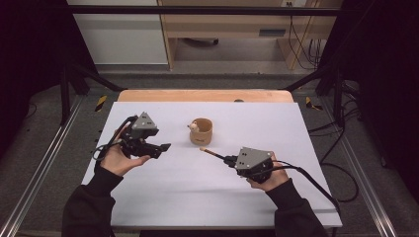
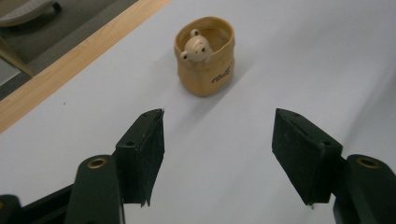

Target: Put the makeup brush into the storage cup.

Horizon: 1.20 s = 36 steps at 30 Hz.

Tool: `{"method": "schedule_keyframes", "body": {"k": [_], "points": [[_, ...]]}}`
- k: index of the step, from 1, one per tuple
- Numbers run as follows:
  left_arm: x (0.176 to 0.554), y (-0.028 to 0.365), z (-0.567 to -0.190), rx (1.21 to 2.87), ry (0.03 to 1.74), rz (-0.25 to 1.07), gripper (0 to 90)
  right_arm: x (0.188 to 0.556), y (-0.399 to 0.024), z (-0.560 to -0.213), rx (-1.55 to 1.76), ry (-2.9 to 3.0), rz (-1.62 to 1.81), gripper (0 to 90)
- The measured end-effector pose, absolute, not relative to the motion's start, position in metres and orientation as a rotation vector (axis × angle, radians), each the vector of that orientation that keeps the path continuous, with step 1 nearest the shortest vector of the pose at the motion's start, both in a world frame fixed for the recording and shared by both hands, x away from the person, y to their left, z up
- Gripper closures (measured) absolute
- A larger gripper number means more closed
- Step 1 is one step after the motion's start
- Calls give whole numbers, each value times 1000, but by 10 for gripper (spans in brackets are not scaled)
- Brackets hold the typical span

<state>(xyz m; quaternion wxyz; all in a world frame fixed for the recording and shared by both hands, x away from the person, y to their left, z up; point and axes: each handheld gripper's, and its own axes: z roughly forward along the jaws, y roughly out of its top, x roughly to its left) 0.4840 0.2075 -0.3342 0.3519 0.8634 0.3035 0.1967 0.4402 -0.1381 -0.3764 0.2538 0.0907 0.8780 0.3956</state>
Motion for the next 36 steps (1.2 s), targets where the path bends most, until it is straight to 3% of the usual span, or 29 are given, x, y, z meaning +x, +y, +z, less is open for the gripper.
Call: {"method": "schedule_keyframes", "body": {"k": [9,15,36], "points": [[468,239,-373,2053,950,567,290,448,-142,-373,369,2315,1231,840],[464,247,-390,2035,1013,589,278,453,-142,-370,453,2233,1344,840],[461,262,-408,1943,1131,642,250,483,-130,-372,777,1988,1623,841]]}}
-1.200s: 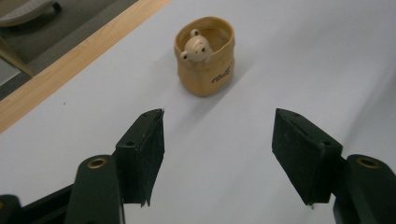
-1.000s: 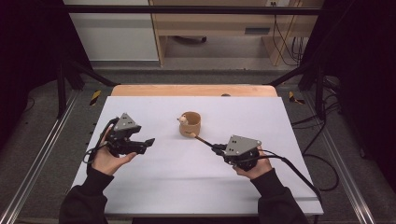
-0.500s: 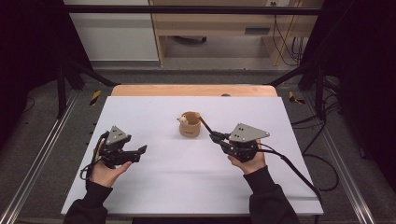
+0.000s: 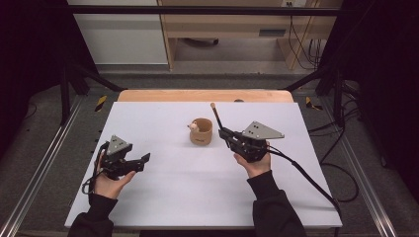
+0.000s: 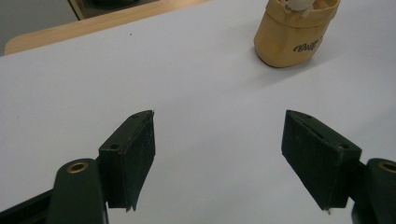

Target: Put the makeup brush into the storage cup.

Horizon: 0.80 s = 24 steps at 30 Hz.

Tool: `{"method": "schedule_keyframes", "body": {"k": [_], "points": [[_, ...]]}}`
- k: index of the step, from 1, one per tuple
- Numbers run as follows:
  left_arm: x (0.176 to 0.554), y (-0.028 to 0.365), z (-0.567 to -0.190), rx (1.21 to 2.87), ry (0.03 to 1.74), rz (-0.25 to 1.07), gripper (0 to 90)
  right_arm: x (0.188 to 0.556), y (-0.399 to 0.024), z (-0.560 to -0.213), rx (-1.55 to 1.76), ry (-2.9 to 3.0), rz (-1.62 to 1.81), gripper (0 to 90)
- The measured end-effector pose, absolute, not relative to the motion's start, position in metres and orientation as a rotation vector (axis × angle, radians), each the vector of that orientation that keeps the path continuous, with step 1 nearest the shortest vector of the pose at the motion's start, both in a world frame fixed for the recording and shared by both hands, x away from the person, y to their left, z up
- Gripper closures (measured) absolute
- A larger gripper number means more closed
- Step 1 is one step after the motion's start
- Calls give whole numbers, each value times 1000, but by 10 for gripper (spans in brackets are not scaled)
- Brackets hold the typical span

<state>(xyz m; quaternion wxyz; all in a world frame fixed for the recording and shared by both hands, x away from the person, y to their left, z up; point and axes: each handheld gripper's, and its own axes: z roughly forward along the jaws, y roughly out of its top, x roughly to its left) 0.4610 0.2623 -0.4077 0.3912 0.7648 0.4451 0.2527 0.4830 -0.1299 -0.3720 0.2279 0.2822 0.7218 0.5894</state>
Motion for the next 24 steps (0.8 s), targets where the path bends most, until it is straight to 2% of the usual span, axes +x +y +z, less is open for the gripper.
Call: {"method": "schedule_keyframes", "body": {"k": [24], "points": [[464,268,-411,1942,1142,605,241,529,-99,-367,913,1787,1694,840]]}}
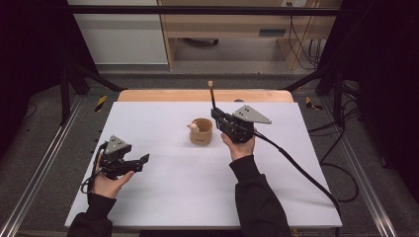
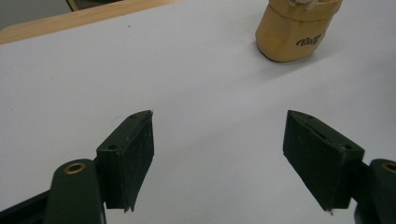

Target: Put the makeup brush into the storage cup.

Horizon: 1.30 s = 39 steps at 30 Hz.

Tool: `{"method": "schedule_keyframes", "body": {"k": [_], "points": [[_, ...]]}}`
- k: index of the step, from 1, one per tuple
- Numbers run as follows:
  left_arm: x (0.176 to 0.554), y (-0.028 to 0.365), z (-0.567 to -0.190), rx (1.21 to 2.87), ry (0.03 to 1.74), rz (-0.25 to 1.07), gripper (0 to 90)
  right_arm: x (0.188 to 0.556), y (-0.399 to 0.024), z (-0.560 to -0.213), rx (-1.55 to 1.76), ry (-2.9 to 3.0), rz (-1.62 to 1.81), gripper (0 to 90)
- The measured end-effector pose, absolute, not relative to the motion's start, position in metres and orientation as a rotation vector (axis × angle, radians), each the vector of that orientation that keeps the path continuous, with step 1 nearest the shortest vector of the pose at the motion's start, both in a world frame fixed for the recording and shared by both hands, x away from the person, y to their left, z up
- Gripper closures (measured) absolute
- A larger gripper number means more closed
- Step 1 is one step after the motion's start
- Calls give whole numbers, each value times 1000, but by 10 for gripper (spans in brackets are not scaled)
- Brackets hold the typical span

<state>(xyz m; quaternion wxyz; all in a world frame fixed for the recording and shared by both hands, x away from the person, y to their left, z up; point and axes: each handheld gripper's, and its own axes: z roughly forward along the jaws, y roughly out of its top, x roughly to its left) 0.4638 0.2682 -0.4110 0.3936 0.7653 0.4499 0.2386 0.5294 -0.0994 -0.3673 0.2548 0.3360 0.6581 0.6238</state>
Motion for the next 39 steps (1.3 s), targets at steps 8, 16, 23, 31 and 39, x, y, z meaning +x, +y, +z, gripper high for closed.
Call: {"method": "schedule_keyframes", "body": {"k": [8,16,23,31,39], "points": [[465,270,-412,1941,1146,600,242,546,-89,-373,930,1783,1679,840],[465,271,-412,1940,1150,603,243,561,-84,-383,961,1776,1662,840],[465,271,-413,1939,1151,607,243,574,-75,-392,1000,1769,1667,840],[465,272,-413,1940,1154,602,244,584,-69,-405,1029,1778,1648,840],[466,272,-414,1944,1156,599,243,593,-65,-420,1065,1800,1632,840]]}}
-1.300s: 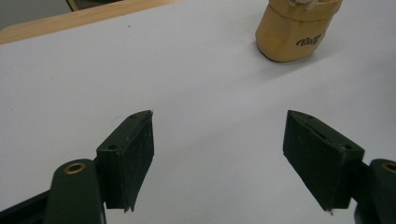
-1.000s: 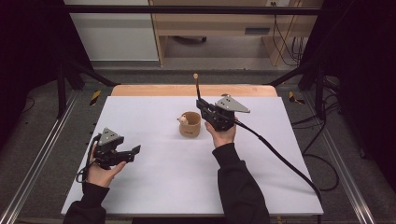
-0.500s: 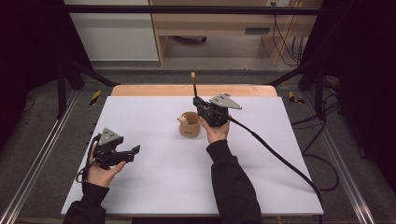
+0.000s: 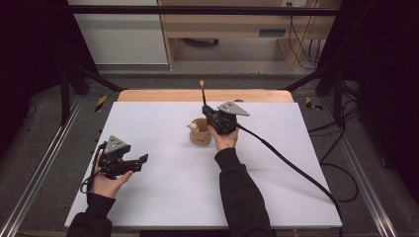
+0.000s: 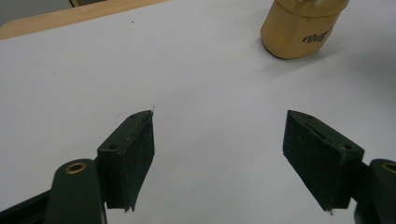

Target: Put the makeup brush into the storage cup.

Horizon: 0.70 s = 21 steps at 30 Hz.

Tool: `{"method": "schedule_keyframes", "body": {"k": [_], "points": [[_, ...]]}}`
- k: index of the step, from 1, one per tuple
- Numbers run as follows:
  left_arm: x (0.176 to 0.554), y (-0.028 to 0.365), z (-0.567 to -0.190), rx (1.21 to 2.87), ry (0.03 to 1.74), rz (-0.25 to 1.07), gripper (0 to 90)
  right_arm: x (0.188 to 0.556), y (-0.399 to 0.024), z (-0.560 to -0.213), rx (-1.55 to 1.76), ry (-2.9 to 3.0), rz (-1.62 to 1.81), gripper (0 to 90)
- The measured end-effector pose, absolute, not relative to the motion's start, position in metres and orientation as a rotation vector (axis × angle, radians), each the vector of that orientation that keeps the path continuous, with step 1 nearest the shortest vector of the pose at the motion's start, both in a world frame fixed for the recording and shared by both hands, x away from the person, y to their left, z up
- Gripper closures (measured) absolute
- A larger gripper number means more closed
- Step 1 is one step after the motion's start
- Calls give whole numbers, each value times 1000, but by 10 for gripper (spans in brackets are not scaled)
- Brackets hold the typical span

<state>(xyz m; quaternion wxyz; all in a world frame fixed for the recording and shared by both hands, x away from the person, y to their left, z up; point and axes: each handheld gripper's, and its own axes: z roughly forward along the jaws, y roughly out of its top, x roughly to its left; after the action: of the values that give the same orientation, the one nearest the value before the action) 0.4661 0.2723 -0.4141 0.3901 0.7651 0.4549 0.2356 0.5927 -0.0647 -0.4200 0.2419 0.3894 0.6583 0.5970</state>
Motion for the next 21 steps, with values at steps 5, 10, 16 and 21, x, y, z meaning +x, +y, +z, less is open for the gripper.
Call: {"method": "schedule_keyframes", "body": {"k": [5,10,16,21], "points": [[466,272,-414,1944,1156,600,244,595,-62,-429,1080,1814,1619,840],[466,273,-414,1943,1157,602,244,596,-58,-439,1088,1838,1600,841],[466,273,-415,1944,1159,601,244,596,-55,-446,1096,1858,1571,840],[466,273,-415,1940,1158,604,245,596,-54,-451,1089,1878,1543,839]]}}
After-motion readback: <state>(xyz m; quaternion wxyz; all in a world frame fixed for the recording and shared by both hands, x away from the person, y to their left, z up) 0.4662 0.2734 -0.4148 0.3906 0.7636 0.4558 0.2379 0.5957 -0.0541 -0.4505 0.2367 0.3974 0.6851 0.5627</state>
